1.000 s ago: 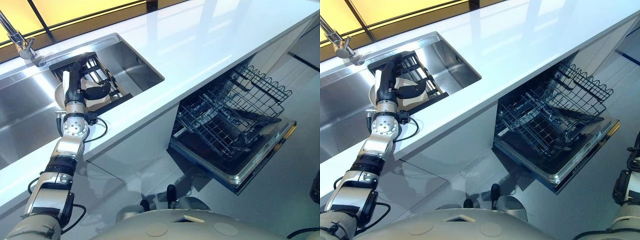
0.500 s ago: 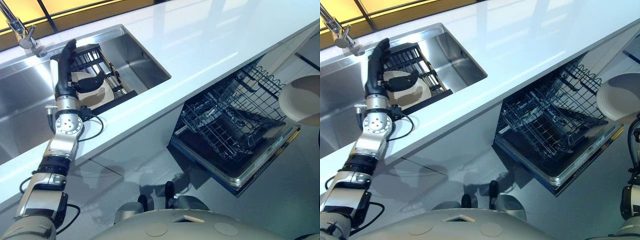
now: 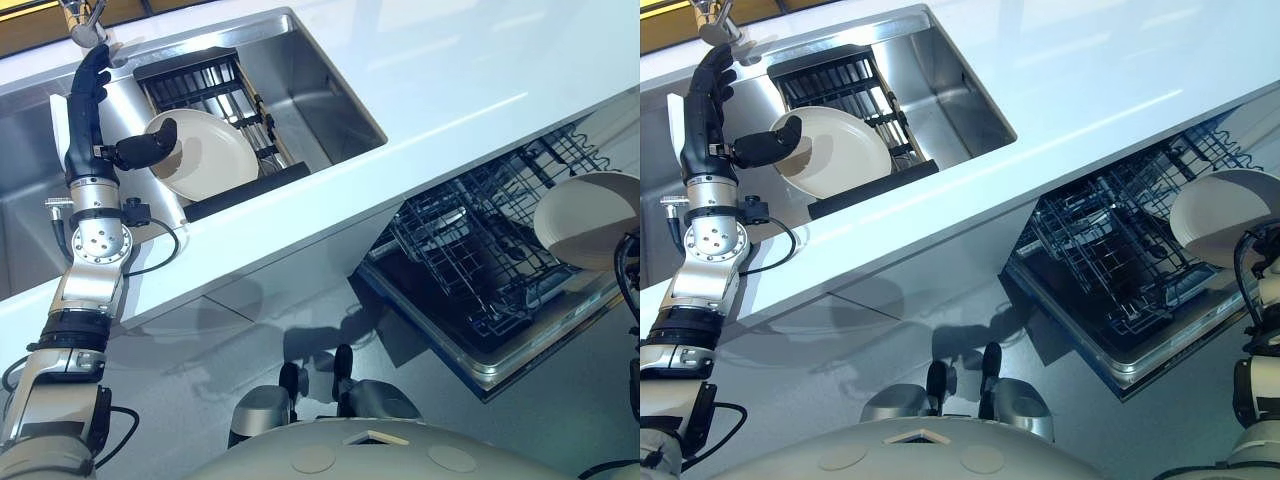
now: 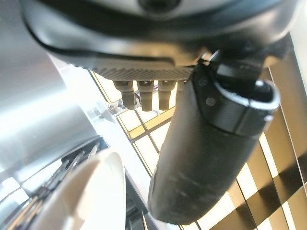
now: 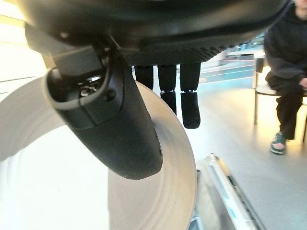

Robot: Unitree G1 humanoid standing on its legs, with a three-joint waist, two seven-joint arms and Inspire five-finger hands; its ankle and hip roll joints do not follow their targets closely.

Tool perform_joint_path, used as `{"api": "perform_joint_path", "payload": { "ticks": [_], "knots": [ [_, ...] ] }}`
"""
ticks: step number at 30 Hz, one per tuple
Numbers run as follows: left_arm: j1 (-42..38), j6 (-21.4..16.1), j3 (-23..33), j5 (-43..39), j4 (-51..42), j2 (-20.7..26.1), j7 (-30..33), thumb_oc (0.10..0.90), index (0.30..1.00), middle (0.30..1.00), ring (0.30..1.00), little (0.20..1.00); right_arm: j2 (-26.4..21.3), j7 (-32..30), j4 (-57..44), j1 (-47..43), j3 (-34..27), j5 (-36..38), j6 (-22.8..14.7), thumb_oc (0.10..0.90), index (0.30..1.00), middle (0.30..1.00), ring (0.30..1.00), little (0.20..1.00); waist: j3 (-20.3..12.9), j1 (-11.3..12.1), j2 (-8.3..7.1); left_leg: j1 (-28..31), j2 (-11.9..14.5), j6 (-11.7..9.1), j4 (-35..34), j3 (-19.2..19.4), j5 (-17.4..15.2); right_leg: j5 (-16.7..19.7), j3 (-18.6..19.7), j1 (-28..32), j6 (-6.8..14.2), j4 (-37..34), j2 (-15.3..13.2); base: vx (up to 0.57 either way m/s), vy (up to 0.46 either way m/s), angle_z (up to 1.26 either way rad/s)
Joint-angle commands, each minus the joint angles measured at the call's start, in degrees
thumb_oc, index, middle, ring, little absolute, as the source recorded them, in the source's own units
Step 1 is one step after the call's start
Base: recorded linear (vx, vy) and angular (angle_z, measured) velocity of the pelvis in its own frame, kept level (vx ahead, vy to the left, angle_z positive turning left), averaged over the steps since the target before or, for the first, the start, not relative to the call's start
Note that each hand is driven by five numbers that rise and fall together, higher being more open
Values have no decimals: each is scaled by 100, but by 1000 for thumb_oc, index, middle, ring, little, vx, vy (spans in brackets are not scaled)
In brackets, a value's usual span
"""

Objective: Pick up plates and place into dishwasher.

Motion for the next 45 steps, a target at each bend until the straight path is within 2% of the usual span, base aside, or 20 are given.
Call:
{"api": "perform_joint_path", "payload": {
  "ticks": [1,8,15,19,28,39,40,42,43,44,45],
  "knots": [
    [-301,-702,142,-63,-449,542,211,800,900,900,900,900,-622,-297,-164,-767,429,-507,69,100,300,300,300,200,-284,141,57,-418,-85,8,134,-77,-119,-1023,-133,79,379,820,109,-16,2,7],
    [-574,-924,113,-171,-406,682,324,800,900,900,900,900,-517,-102,228,-1425,984,-1047,495,100,300,300,300,200,18,263,123,-722,-99,-2,267,-160,-47,-1009,-138,-155,338,941,98,-45,6,14],
    [-697,-968,46,-241,-475,698,401,800,900,900,900,900,-128,891,891,-1691,1701,-2112,1124,100,300,300,300,200,219,342,201,-856,-142,-4,302,-294,33,-1015,-161,-283,276,1029,69,-20,34,19],
    [-715,-1002,22,-252,-525,644,411,800,900,900,900,900,27,1082,1145,-1776,1936,-2520,1332,100,300,300,300,200,272,364,234,-892,-168,0,361,-346,44,-1029,-162,-312,256,1094,52,1,24,7],
    [-811,-1062,-60,-305,-471,551,389,800,900,900,900,900,192,1292,1319,-2233,2326,-2882,1388,100,300,300,300,200,380,373,323,-923,-200,-11,414,-382,61,-1037,-148,-349,241,1156,24,-2,14,2],
    [-739,-1031,-79,-241,-544,351,409,800,900,900,900,900,363,980,987,-2187,2333,-2576,1082,100,300,300,300,200,390,320,339,-904,-223,-13,473,-348,51,-1033,-112,-318,233,1173,23,-2,8,1],
    [-731,-1028,-82,-220,-547,331,413,800,900,900,900,900,369,963,940,-2177,2328,-2524,1040,232,413,413,413,332,390,315,338,-900,-225,-15,480,-347,50,-1033,-112,-312,231,1174,24,0,0,0],
    [-673,-1018,-76,-168,-583,275,427,800,900,900,900,900,388,868,771,-2110,2296,-2435,785,402,559,559,559,502,387,299,342,-877,-228,-17,487,-348,45,-1035,-107,-295,227,1178,28,0,0,0],
    [-661,-1012,-75,-159,-594,265,437,800,900,900,900,900,396,841,702,-2091,2301,-2385,731,715,827,827,827,815,390,292,344,-873,-226,-18,488,-346,45,-1035,-107,-294,225,1180,30,0,0,0],
    [-640,-994,-66,-153,-615,257,446,800,900,900,900,900,411,820,558,-2045,2305,-2350,587,800,900,900,900,900,392,278,344,-866,-225,-20,487,-344,45,-1036,-103,-291,223,1183,33,0,0,0],
    [-610,-997,-49,-144,-620,249,452,800,900,900,900,900,416,857,417,-1987,2307,-2287,449,800,900,900,900,900,391,264,339,-864,-223,-22,492,-337,42,-1038,-93,-287,224,1184,33,-6,0,-3]
  ]
}}
